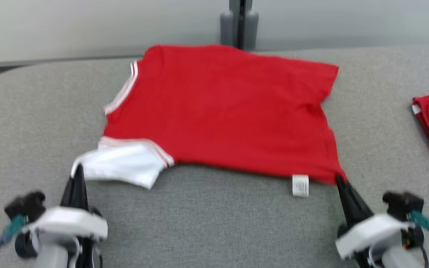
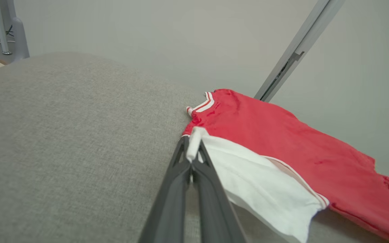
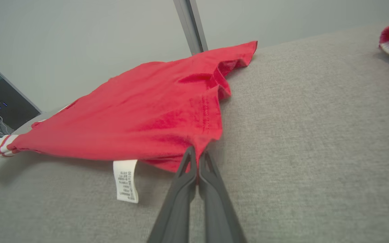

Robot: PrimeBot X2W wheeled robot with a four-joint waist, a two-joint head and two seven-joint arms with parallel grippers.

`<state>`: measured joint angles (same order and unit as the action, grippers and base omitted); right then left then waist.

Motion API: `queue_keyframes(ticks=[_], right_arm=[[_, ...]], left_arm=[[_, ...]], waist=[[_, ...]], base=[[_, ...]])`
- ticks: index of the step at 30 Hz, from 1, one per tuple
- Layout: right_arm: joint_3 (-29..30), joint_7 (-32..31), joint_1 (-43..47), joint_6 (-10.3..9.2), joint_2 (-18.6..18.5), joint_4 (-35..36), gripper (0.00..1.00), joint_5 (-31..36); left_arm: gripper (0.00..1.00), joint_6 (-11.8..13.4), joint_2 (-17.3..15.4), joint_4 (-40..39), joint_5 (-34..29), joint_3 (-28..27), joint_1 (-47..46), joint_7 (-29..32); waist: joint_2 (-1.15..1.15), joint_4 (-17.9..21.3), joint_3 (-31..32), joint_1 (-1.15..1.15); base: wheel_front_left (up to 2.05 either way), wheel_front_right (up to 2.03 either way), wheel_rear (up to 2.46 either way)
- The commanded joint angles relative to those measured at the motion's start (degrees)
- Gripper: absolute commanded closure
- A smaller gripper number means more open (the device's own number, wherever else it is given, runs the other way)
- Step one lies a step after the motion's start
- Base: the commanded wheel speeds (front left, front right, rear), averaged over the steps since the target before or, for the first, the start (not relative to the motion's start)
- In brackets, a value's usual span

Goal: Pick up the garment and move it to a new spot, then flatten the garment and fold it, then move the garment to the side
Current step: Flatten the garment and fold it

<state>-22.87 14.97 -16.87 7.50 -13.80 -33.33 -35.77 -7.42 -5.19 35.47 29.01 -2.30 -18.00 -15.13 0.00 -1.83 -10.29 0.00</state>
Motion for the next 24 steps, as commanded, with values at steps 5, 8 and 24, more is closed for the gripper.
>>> queue_keyframes(ticks=[5, 8, 24], right_arm=[[3.6, 0.2, 11.5, -0.02, 0.2, 4.7, 1.00, 2.0], [6.1, 0.3, 17.4, -0.02, 1.1, 6.9, 1.00, 2.9], [12.3, -1.0, 34.3, -0.02, 7.6, 11.1, 1.00, 5.5]], left_arm=[[1.00, 1.0, -0.5, -8.2, -0.3, 1.0, 12.4, 1.1], [1.00, 3.2, -0.2, -14.8, -0.7, 1.6, 19.5, 4.0], [1.00, 13.3, -1.7, -46.0, -2.7, 4.5, 43.1, 24.3]], waist=[[0.00, -1.6, 6.9, 0.00], [0.00, -2.4, 9.1, 0.00], [0.00, -4.3, 14.2, 0.00]], base=[[0.00, 0.00, 0.00], [0.00, 0.00, 0.00], [0.00, 0.00, 0.00]])
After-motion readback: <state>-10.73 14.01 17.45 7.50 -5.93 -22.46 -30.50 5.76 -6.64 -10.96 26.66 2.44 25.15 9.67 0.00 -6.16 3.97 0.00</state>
